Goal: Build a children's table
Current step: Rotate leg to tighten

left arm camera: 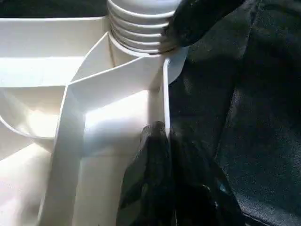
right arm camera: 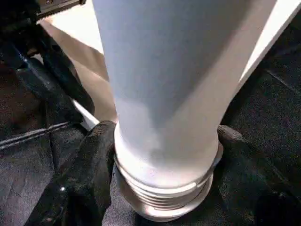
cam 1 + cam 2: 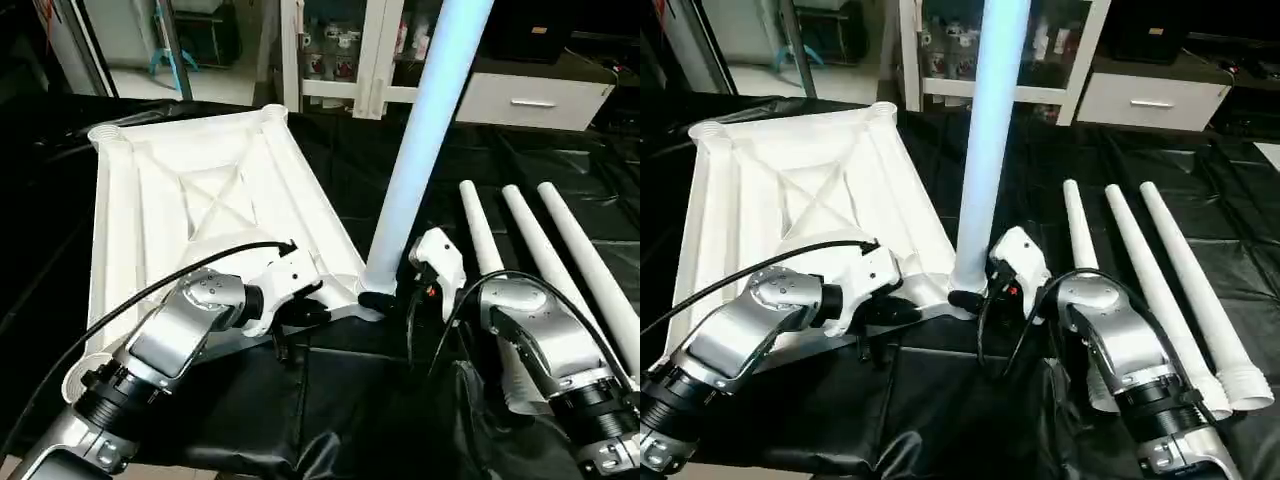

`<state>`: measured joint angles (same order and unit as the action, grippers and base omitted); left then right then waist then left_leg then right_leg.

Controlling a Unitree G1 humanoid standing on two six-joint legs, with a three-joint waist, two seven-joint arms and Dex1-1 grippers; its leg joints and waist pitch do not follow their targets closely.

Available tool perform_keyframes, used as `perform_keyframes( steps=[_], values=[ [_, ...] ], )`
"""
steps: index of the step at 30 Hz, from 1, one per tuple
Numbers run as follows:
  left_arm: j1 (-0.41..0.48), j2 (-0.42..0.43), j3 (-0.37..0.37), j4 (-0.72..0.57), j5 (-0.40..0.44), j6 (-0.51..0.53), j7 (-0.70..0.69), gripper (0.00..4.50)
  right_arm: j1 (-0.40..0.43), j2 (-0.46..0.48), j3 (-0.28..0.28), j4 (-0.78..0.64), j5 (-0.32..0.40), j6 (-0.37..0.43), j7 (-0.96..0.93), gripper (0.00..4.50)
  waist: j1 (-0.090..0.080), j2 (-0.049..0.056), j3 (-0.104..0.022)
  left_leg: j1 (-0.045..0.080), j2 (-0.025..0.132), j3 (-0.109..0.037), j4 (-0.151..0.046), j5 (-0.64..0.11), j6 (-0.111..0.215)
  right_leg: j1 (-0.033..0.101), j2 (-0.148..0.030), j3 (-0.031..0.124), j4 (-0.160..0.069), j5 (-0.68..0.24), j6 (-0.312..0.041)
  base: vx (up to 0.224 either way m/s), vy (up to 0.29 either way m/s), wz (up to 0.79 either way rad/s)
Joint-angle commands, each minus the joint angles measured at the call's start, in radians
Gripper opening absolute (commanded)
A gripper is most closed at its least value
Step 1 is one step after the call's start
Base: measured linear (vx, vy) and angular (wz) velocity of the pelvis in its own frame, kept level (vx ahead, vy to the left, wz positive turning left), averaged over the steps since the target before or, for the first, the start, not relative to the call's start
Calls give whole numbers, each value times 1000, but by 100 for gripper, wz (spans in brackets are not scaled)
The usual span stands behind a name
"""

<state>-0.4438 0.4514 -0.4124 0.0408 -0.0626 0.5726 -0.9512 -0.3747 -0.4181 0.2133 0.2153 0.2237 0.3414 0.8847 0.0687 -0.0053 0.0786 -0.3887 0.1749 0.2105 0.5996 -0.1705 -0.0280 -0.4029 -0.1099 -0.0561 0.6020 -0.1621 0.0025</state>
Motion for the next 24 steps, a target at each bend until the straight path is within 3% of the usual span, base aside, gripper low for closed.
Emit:
perform_keyframes(
  steps=[1, 5, 8, 9, 11, 14, 15, 16, 17, 21, 22, 24],
  values=[
    [-2, -9, -8, -55, -16, 1, -12, 0, 6, 17, -20, 24, -9, -4, -46, 274, -5, -2, -84, 28, 51, -30, -76, -261, -8, 33, -37, 36, -68, -293, -193, 0, 0, 0],
    [-6, -44, 8, -29, -26, 21, 20, 0, 2, 71, -48, 69, -13, 12, -141, 273, -19, 1, -81, 28, 48, -34, -79, -321, -32, 30, -36, 34, -76, -361, -180, 0, 0, 0],
    [-26, -118, 29, 23, -25, 43, 95, 0, -1, 137, -68, 114, -25, 31, -251, 273, -27, 1, -78, 31, 48, -36, -81, -365, -48, 26, -36, 32, -83, -407, -166, 0, 0, 0],
    [-40, -151, 35, 50, -18, 51, 131, 0, -9, 168, -73, 140, -39, 31, -306, 273, -32, 1, -77, 33, 47, -38, -80, -391, -57, 20, -37, 31, -88, -443, -158, 0, 0, 0],
    [-50, -172, 39, 67, -14, 55, 154, 0, -14, 188, -76, 157, -50, 31, -341, 273, -42, -1, -77, 31, 45, -46, -82, -426, -67, 24, -38, 25, -95, -499, -130, -26, 4, -3],
    [-105, -297, 80, 167, 24, 105, 338, 0, -85, 304, -102, 303, -106, 6, -574, 272, -50, 6, -77, 30, 43, -52, -83, -453, -76, 22, -40, 19, -100, -514, -122, 0, 0, 0],
    [-112, -316, 90, 182, 29, 109, 368, 0, -96, 321, -110, 325, -107, 5, -606, 272, -58, 3, -76, 30, 42, -56, -83, -476, -86, 24, -38, 10, -105, -536, -111, 0, 0, 0],
    [-128, -352, 113, 211, 37, 99, 433, 0, -114, 343, -110, 362, -121, 4, -657, 272, -63, 8, -75, 36, 40, -58, -82, -508, -89, 19, -38, 5, -112, -555, -102, 0, 0, 0],
    [-142, -382, 132, 237, 44, 88, 485, 0, -131, 363, -112, 396, -130, 2, -699, 272, -69, 6, -77, 36, 39, -62, -80, -529, -87, 25, -36, -3, -118, -559, -87, 0, 0, 0],
    [-175, -443, 164, 287, 53, 66, 565, 0, -172, 432, -158, 474, -111, -16, -787, 272, -81, 8, -75, 45, 41, -66, -84, -592, -72, 21, -33, -18, -133, -555, -69, 0, 0, 0],
    [-179, -447, 167, 290, 53, 65, 570, 0, -178, 439, -166, 485, -110, -23, -798, 272, -84, 14, -74, 52, 42, -69, -86, -622, -75, 20, -32, -24, -136, -546, -69, 0, 0, 0],
    [-185, -451, 172, 294, 56, 66, 573, 0, -194, 453, -182, 509, -109, -46, -812, 272, -89, 23, -70, 53, 51, -75, -101, -694, -88, 28, -25, -39, -132, -503, -70, 0, 0, 0]
  ],
)
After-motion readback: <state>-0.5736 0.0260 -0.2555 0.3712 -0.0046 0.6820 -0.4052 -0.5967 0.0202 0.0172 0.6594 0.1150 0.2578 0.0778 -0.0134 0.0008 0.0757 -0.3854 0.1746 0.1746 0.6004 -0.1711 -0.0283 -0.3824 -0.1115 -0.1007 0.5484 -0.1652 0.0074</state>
